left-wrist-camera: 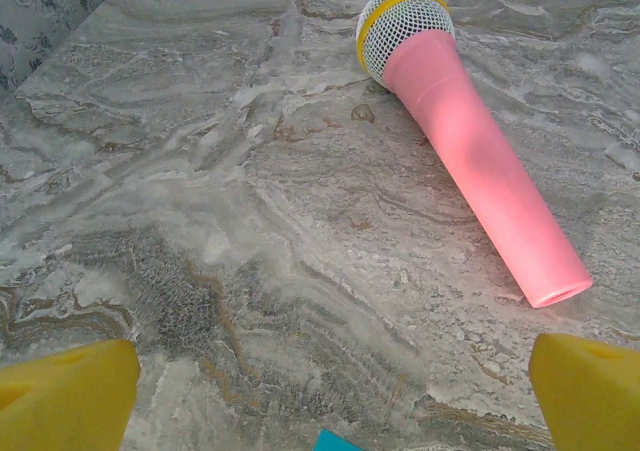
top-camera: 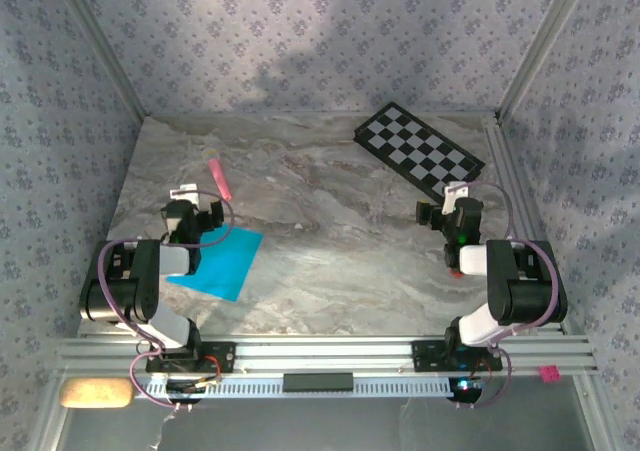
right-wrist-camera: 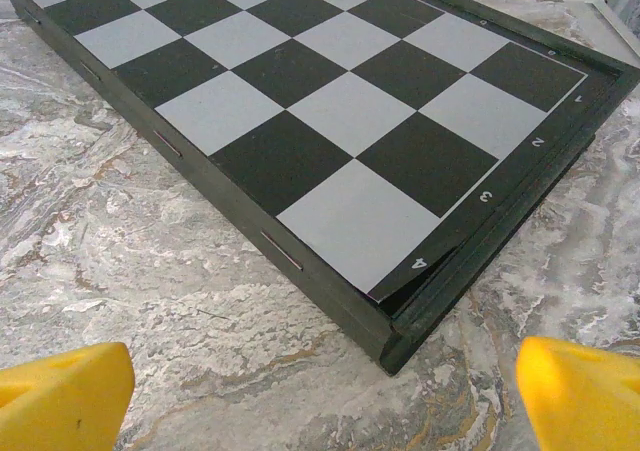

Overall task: Fold a paper plane with a square sheet of paper (pick it up from the middle)
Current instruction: Move the square sheet of paper to the bottom-center of the table.

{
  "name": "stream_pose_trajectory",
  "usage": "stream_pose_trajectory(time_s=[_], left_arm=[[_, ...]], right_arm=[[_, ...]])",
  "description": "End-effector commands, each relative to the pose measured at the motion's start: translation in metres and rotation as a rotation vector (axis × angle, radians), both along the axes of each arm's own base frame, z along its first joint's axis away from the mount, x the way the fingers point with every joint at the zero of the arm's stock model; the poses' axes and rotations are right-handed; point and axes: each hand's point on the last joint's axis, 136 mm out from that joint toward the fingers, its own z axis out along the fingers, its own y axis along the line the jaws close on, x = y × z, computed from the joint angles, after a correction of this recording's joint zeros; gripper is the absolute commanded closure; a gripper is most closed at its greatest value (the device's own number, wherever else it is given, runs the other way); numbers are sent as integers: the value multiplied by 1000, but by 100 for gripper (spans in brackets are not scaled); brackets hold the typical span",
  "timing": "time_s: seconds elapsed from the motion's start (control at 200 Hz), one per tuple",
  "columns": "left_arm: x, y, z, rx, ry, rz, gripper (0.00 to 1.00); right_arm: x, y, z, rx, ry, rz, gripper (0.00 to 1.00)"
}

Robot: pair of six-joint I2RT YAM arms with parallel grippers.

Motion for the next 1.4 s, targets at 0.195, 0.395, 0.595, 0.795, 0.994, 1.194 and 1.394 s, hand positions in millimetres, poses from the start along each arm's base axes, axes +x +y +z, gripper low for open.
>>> stream_pose_trajectory(time_s=[0.195,0.395,0.595,0.795,0.994,1.194,1.394], left_arm=[[12,-3,18,-3,-65,-13,0],[12,-3,18,-5,-65,-15,0],[12,-3,19,-4,-67,-13,0],[12,-3,18,-4,-65,-15,0],[12,-3,19,-5,-65,-16,0],[12,-3,19,-4,-66,-16,0],[12,-3,19,-3,-66,-16,0]], right_arm=[[7,0,10,10,-28,0,1],[7,0,10,13,-28,2,0],[7,0,10,14,-29,2,0],[7,0,10,15,-28,2,0],[7,0,10,14,-29,2,0],[7,-1,10,13,-27,1,0],[7,0,10,3,-28,-1,0]])
